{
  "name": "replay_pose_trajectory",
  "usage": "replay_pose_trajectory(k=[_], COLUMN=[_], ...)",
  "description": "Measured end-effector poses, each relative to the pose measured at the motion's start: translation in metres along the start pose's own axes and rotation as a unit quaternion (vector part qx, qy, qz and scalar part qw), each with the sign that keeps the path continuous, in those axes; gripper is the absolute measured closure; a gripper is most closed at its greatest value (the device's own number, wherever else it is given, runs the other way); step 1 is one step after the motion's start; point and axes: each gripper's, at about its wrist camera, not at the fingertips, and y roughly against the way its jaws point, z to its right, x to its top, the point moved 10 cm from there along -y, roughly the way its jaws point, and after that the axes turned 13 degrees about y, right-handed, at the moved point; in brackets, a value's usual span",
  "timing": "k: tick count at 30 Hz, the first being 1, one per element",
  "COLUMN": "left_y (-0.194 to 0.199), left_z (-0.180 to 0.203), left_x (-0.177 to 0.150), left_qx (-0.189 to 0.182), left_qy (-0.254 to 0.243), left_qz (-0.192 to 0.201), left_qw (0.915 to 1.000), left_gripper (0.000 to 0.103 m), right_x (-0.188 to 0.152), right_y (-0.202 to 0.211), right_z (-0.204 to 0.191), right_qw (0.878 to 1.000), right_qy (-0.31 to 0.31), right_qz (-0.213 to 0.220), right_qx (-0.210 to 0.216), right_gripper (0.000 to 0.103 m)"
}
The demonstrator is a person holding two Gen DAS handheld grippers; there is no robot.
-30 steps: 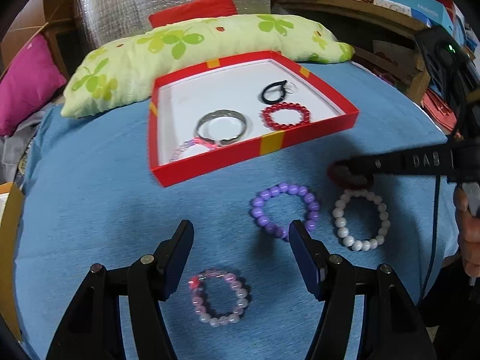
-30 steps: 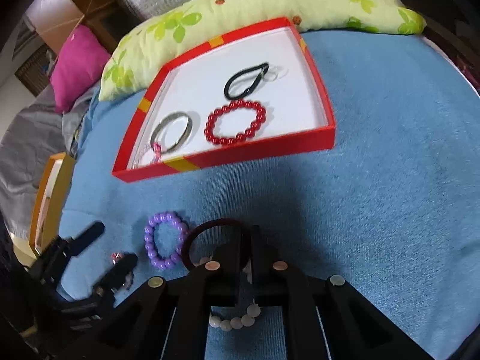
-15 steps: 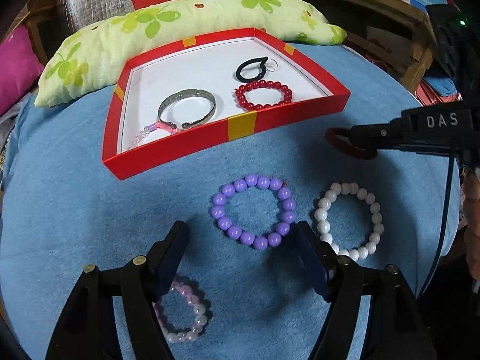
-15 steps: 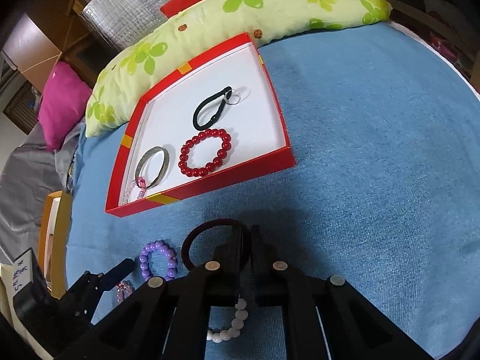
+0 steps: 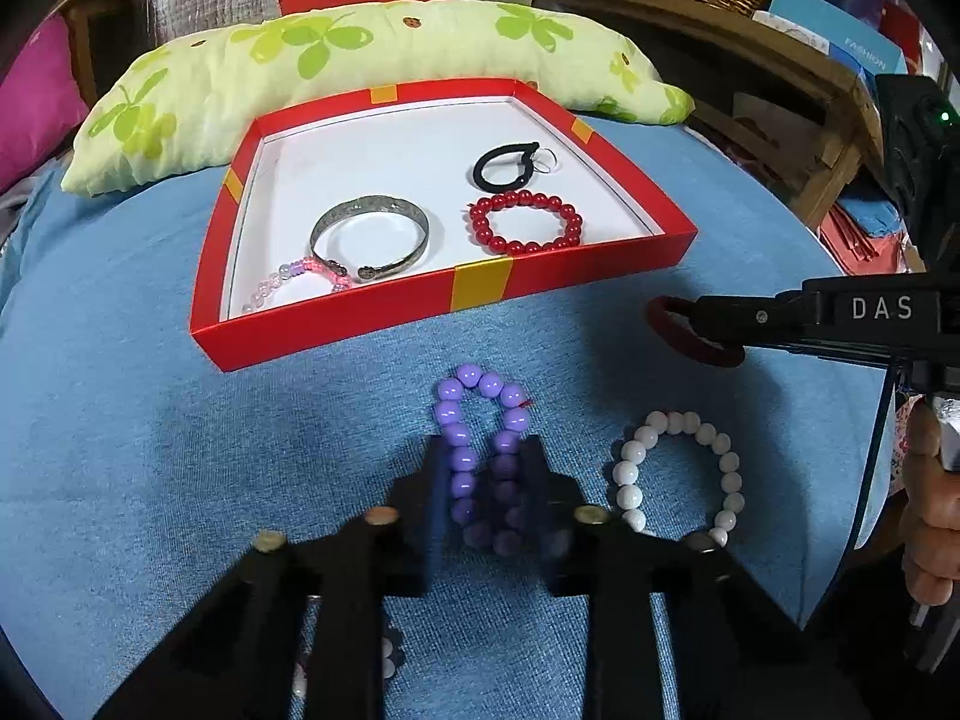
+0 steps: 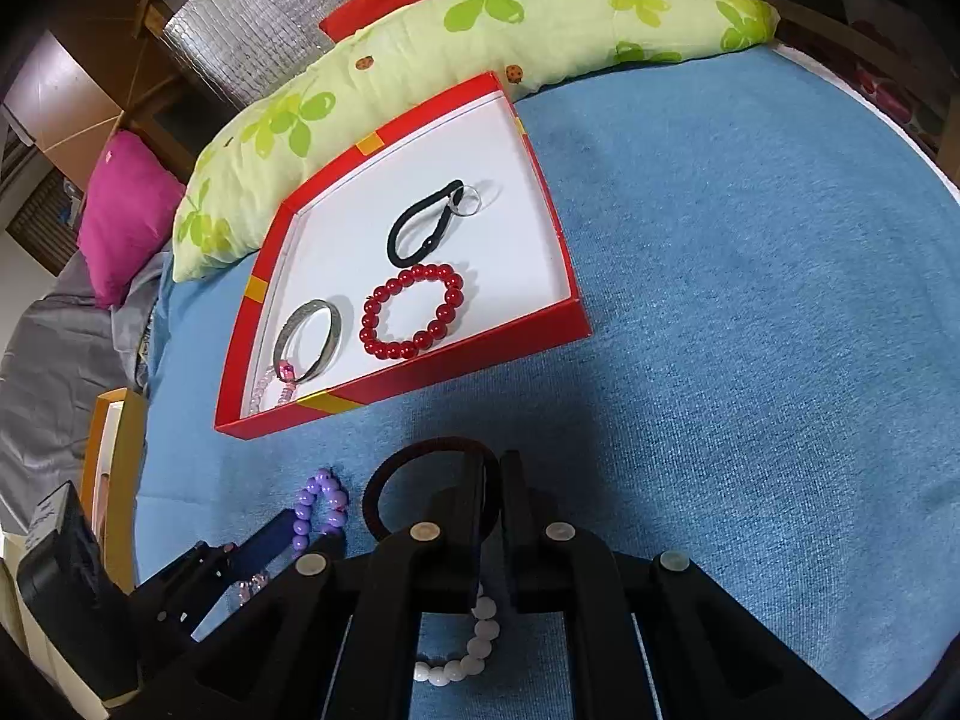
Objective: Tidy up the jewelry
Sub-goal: 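Grasp the purple beaded bracelet with the left tool while the right tool holds the hair tie, then carry the purple bracelet and hair tie into the red-rimmed box and open both tools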
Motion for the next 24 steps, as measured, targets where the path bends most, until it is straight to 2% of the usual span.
replay_pose_trajectory(k=[6,7,8,24], left_y=[0.004,0.005,0.006,0.038], left_z=[0.000,0.000,0.001,-0.004], left_x=[0.000,0.001,0.001,0.017], left_qx=[-0.008,-0.010,-0.012,-0.026], left_qy=[0.001,0.002,0.002,0.010], left_qz=[0.003,0.004,0.004,0.042], left_qw=[1.0000,0.9999,0.9999,0.9987], left_gripper=[0.085,0.093,0.093,0.093], right_x=[0.002,0.002,0.002,0.008], right_y=[0.001,0.001,0.002,0.015], right_z=[-0.003,-0.004,-0.004,-0.013], right_qw=[1.000,1.000,1.000,0.999], right_qy=[0.006,0.007,0.008,0.025], right_qz=[0.006,0.006,0.007,0.030], right_qx=[0.002,0.003,0.005,0.016], right_gripper=[0.097,0.097,0.097,0.097])
